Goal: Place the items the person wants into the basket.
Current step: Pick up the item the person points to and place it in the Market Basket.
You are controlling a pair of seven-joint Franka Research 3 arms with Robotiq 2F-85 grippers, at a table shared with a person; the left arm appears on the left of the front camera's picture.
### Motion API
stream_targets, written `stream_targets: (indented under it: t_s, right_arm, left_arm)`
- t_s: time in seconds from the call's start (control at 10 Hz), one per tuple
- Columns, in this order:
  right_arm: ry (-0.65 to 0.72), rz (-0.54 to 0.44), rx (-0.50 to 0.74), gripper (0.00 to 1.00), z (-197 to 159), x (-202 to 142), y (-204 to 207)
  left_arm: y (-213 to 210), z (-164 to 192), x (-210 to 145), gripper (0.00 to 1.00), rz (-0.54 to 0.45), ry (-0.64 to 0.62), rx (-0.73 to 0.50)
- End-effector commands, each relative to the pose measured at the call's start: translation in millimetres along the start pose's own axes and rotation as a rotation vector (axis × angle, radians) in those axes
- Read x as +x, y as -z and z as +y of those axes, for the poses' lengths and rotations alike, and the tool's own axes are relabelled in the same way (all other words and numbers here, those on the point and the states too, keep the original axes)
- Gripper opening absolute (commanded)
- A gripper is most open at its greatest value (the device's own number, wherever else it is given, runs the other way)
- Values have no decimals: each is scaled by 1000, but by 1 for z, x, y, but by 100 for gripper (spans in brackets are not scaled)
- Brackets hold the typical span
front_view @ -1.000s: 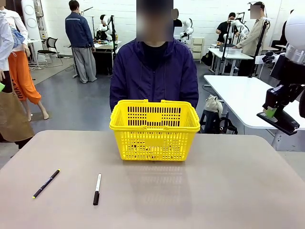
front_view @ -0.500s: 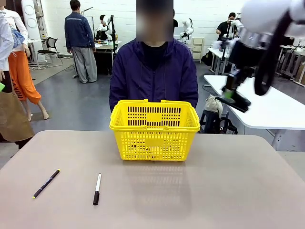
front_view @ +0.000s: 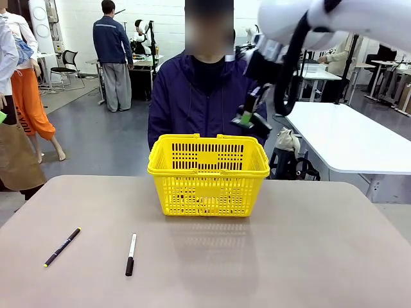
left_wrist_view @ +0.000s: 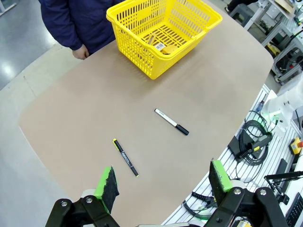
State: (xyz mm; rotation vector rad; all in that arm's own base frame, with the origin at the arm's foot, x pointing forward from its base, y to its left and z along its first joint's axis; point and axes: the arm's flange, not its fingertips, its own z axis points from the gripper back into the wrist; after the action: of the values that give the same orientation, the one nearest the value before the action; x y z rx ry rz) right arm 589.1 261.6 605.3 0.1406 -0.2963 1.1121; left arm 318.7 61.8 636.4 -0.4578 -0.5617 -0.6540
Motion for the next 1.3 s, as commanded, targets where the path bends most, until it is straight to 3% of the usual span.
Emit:
stream_targets:
  t_s: [0.0,0.4,1.2]
  right_arm:
    - [-114,80,24,32,-8,37,28]
    - [-177,171,70,32,-2,70,86]
    - [-154,158,80,32,10,54,104]
  left_arm:
    - [-1,0,-2,100,-5,0,-6]
    - [-1,0,-2,100,-5,0,-6]
    - [-1,0,-2,100,-5,0,-6]
